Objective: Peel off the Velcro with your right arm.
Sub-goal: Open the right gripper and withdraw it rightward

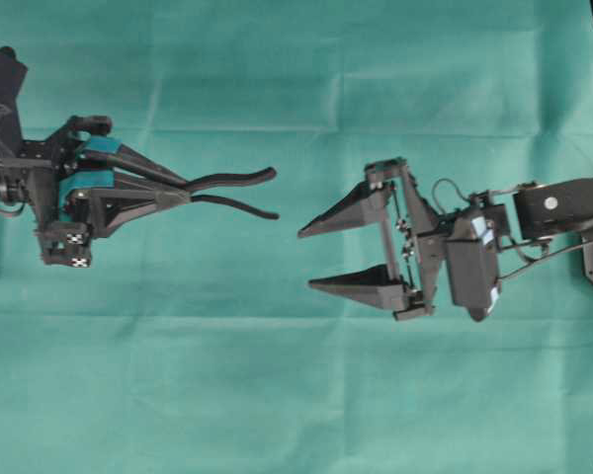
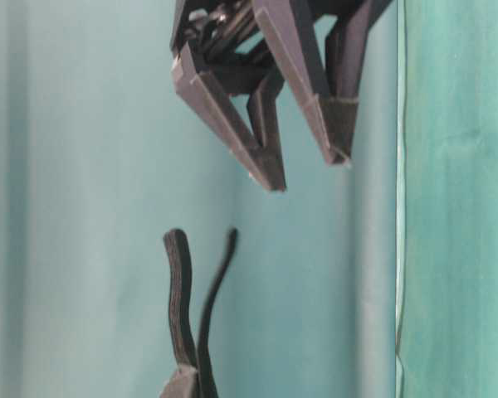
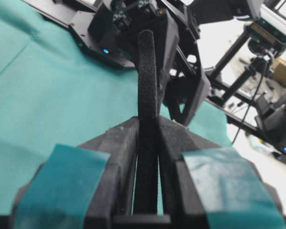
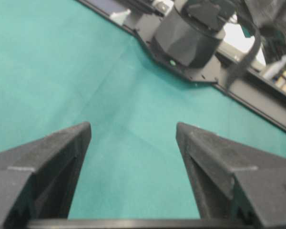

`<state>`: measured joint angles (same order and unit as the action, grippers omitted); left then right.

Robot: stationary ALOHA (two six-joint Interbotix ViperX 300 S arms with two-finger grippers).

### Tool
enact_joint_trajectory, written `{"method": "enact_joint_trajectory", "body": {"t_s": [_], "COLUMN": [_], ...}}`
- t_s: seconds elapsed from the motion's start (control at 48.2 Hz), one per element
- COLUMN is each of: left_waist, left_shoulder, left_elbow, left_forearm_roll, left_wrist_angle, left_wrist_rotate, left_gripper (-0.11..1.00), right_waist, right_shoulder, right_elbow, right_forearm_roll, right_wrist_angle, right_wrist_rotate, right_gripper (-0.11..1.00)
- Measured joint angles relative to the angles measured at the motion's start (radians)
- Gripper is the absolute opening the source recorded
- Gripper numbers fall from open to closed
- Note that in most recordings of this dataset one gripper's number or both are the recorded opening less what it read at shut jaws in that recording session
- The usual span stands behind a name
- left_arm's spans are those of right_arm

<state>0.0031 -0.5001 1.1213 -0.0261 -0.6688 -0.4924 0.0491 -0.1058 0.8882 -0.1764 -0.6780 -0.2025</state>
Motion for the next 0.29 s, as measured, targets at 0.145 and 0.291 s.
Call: {"method": "enact_joint_trajectory", "body": {"t_s": [0.145, 0.291], "left_waist": [-0.005, -0.008], "left_shoulder": [-0.025, -0.038], "left_elbow": [0.014, 0.025], "left_forearm_roll": [0.002, 0.0], "left_wrist_angle": [0.002, 0.008], "left_wrist_rotate": [0.0, 0.002], "left_gripper": [0.1, 0.1], "right_waist": [0.0, 0.0], "right_shoulder": [-0.031, -0.044], "right_elbow": [0.023, 0.031], "right_forearm_roll": [0.017, 0.032], "right_wrist_angle": [0.0, 0.0], "right_wrist_rotate": [-0.002, -0.002], "right_gripper": [0.38, 0.38]}}
